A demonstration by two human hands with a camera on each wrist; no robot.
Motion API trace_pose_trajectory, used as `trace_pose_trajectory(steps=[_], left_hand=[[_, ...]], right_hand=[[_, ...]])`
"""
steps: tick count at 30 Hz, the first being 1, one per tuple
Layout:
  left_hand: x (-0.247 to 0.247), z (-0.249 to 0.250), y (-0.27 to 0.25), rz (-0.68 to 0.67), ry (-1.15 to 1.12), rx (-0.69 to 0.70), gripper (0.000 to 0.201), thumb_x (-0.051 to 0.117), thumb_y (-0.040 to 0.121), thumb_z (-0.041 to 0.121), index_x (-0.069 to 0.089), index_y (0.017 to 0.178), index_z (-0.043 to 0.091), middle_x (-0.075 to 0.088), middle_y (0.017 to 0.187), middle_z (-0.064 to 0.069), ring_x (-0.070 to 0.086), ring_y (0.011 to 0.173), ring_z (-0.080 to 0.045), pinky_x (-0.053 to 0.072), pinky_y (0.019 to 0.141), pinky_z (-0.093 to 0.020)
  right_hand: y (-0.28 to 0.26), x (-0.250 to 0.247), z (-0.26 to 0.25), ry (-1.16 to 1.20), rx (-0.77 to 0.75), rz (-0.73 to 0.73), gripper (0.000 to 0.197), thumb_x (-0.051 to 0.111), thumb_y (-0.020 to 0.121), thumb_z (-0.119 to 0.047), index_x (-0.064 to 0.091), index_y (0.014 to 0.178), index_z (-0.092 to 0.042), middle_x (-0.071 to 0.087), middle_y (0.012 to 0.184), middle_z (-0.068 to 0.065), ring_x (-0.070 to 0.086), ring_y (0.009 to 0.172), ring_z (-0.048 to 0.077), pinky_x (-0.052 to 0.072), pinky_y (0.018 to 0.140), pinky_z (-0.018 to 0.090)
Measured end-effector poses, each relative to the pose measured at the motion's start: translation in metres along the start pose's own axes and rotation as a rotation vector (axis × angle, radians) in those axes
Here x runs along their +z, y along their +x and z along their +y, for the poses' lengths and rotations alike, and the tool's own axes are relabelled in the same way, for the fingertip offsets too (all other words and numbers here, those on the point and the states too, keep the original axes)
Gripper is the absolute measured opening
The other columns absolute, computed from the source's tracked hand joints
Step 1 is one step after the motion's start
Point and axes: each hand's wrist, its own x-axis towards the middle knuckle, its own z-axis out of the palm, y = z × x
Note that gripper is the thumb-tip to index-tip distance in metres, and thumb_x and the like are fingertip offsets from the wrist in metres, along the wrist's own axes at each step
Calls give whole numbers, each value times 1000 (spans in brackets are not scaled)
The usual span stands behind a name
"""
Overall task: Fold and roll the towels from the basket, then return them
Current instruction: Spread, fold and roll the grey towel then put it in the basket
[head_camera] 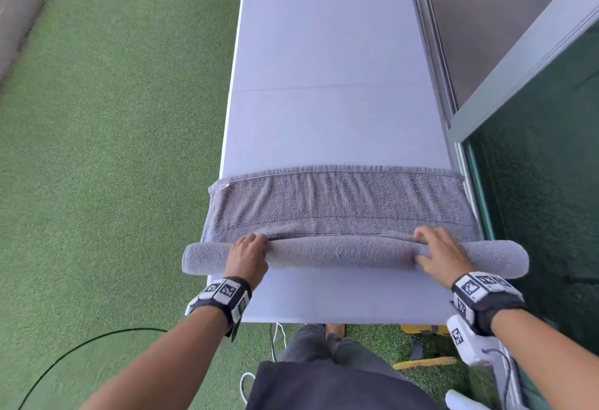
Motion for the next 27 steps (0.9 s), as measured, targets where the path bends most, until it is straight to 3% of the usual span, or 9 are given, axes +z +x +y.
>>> trace_pose_trajectory(steps=[3,6,8,10,13,15,17,22,27], left_hand=[[2,4,6,70,59,-5,31,56,68,-12,56,84,14,54,82,0,45,78,-21,40,73,-36],[4,5,6,99,60,58,37,64,57,-19,49,67,14,50,65,2,37,64,-16,31,62,-29],[8,5,1,132,38,56,34,62,62,-17,52,72,13,52,70,-1,41,65,-18,36,61,-30],[15,5,-12,159,35,44,26,58,71,-10,55,88,11,55,85,-4,47,75,-21,43,68,-33],[26,2,-35,140,47,86,39,61,74,1,53,113,6,55,111,-9,47,97,-24,48,88,-41],[35,-6,-44,114,85,111,59,67,71,4,49,127,1,53,126,-15,45,113,-28,40,104,-42],[38,-10,-41,95,116,109,65,69,72,4,47,133,1,52,132,-14,46,121,-29,31,111,-41],[28,-2,-18,148,101,100,60,72,59,-12,61,115,3,65,110,-11,61,105,-29,41,104,-45],[20,1,-22,153,111,156,50,64,60,-13,62,106,4,66,98,-8,62,93,-26,49,95,-44]], right_hand=[[6,-5,-4,-108,53,96,24,70,77,-24,47,83,-29,45,93,-4,45,91,22,30,74,33],[5,-1,-11,-100,-71,188,25,71,77,-11,53,70,-26,48,77,-7,42,76,18,28,69,30],[-1,7,-12,-95,-126,257,22,70,78,-6,58,72,-24,52,75,-8,43,72,16,32,66,30],[-9,14,-9,-74,-150,323,14,69,81,-8,65,83,-21,61,83,-6,48,76,17,41,69,34],[-21,25,2,-39,-144,323,26,71,80,-17,68,105,-18,65,106,-4,54,94,21,45,86,40],[-25,31,8,-53,-167,296,43,78,74,-20,66,115,-16,64,114,-1,53,103,22,46,91,42],[-24,33,9,-71,-193,275,54,83,69,-18,65,119,-12,65,117,2,52,107,23,48,92,43],[-16,30,3,-99,-172,287,58,86,61,-8,67,116,-10,66,113,2,57,105,26,49,90,45],[-23,25,-5,-140,-114,280,58,87,58,-10,68,113,-14,68,110,0,59,103,24,47,86,43]])
